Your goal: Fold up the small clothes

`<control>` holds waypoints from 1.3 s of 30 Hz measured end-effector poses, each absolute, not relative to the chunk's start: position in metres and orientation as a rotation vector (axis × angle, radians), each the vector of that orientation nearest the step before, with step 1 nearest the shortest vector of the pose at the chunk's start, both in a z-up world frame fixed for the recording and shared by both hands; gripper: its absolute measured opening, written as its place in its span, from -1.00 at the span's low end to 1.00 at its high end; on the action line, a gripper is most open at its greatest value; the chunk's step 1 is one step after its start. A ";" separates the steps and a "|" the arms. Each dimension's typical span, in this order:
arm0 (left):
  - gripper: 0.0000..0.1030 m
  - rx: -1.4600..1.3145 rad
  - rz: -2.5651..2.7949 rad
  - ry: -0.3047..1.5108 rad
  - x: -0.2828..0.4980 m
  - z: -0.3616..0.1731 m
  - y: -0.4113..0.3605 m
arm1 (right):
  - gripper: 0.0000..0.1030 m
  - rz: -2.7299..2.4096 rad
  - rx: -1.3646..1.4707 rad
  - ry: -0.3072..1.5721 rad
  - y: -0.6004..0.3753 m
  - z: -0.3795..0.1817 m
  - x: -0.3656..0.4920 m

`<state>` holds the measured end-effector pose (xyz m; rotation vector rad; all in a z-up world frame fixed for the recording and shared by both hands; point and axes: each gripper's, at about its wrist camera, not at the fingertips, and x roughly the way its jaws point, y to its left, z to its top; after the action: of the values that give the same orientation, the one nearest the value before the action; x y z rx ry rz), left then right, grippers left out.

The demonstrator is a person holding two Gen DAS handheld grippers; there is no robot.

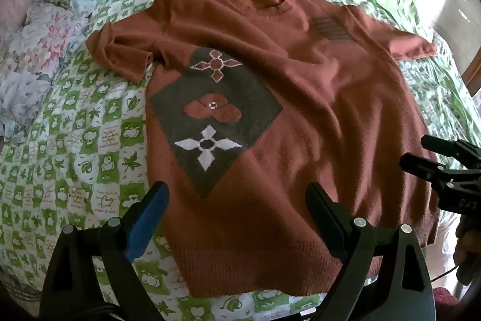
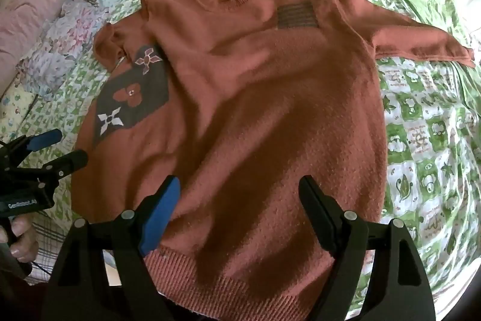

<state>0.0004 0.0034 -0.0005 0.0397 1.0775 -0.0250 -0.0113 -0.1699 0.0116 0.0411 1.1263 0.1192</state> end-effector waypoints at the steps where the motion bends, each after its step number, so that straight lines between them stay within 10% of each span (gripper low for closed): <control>1: 0.80 0.039 -0.025 1.077 0.001 0.000 0.004 | 0.58 0.119 0.040 1.126 -0.170 0.012 -0.011; 39: 0.80 -0.043 -0.095 1.114 0.008 -0.003 -0.005 | 0.58 0.109 0.054 1.118 -0.182 0.012 -0.010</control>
<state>0.0077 -0.0050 -0.0027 -0.0431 1.1141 -0.0947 -0.0100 -0.1825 0.0117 0.0536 1.1179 0.1092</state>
